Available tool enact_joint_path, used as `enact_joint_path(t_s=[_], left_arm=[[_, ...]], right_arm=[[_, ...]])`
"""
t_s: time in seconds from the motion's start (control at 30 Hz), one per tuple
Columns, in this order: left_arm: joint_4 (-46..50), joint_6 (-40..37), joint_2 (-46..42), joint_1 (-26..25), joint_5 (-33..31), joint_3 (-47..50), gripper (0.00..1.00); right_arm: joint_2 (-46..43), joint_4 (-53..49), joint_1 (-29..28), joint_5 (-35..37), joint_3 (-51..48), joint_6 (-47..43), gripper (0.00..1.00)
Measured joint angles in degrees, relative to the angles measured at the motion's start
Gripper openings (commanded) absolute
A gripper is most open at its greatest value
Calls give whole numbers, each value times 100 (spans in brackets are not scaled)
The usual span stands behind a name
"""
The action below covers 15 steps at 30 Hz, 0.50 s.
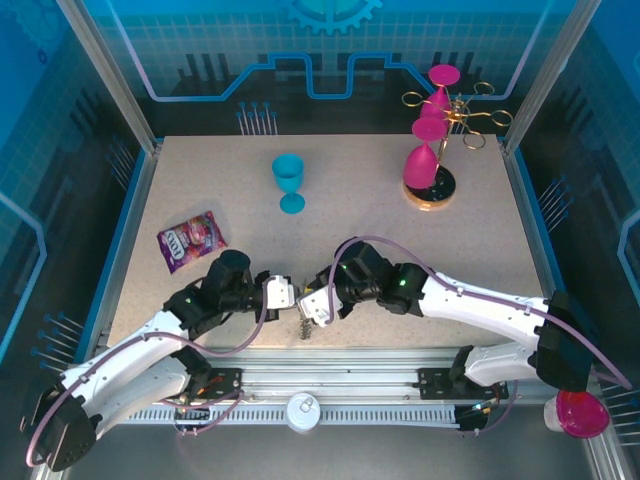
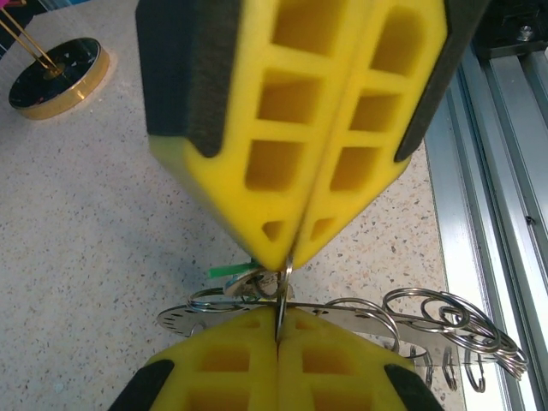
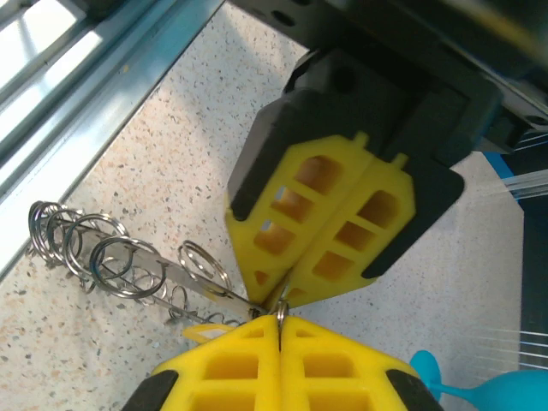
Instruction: Put the keys on the keyring
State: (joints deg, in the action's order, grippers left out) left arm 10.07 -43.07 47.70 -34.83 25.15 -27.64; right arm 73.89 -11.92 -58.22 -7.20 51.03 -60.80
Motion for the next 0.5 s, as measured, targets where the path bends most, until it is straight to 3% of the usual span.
enact_joint_path(t_s=[0.5], left_arm=[[122,221,81,146,155,-44,0]], right_arm=[[-57,291,-216,706,-310,-634,0]])
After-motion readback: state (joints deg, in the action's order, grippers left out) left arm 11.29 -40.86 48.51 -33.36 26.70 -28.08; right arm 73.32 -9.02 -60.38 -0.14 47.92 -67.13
